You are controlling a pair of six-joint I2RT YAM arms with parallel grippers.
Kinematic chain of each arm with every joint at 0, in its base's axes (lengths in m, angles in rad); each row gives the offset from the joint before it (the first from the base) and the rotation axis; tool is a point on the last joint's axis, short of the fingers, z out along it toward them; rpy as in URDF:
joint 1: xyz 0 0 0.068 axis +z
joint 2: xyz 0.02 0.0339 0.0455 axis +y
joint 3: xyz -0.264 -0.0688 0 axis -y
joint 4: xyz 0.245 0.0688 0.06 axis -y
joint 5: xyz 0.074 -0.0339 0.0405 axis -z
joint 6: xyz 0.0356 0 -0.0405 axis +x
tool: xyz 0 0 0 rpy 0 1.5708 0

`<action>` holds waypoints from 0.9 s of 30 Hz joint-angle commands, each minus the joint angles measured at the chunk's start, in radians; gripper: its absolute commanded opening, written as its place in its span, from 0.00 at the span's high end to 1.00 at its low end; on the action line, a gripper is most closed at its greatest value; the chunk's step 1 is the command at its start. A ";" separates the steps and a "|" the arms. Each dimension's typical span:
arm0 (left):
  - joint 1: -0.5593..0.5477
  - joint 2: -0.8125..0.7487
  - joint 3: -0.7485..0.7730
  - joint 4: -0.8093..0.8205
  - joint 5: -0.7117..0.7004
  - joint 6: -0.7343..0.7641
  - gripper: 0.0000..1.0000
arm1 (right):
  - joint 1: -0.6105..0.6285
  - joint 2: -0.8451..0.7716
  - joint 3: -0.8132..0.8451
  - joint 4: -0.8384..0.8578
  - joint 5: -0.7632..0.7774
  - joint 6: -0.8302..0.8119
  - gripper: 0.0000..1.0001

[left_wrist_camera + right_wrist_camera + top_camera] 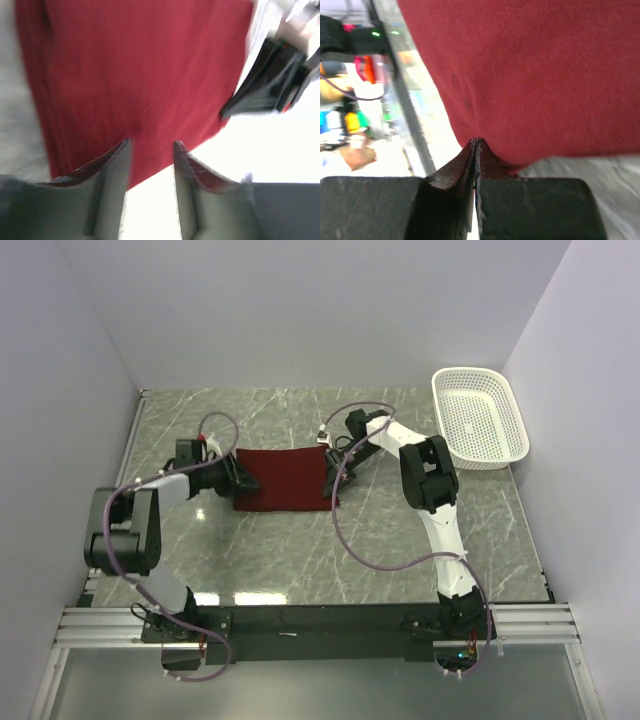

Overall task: Fold and stack the t-shirts
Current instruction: Fold the tshirt, then neatly place the folded tshirt to the corner

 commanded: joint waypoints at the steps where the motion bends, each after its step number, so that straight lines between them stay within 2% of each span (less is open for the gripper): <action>1: 0.009 -0.206 0.131 -0.141 -0.253 0.076 0.52 | -0.027 -0.092 0.055 -0.080 0.115 -0.071 0.96; 2: 0.010 -0.244 0.139 -0.182 -0.378 0.081 0.47 | -0.033 -0.165 0.043 -0.042 0.163 -0.055 0.96; 6: 0.010 -0.403 0.119 -0.206 -0.474 0.122 0.20 | -0.044 -0.403 -0.145 0.130 0.433 -0.009 0.90; 7: 0.012 -0.412 0.093 -0.200 -0.464 0.122 0.18 | -0.044 -0.499 -0.188 0.211 0.513 0.017 0.83; 8: 0.010 -0.409 0.079 -0.192 -0.448 0.121 0.18 | -0.043 -0.550 -0.266 0.253 0.551 0.025 0.70; 10: 0.012 -0.389 0.050 -0.189 -0.404 0.117 0.18 | -0.044 -0.679 -0.343 0.363 0.619 0.059 0.54; 12: 0.012 -0.339 0.035 -0.178 -0.378 0.117 0.20 | -0.049 -0.751 -0.426 0.408 0.627 0.071 0.43; 19: 0.040 -0.141 0.068 -0.112 -0.303 0.130 0.32 | -0.079 -0.943 -0.604 0.466 0.455 0.059 0.41; 27: 0.040 0.050 0.162 -0.178 -0.172 0.183 0.37 | -0.106 -0.956 -0.660 0.474 0.379 0.050 0.41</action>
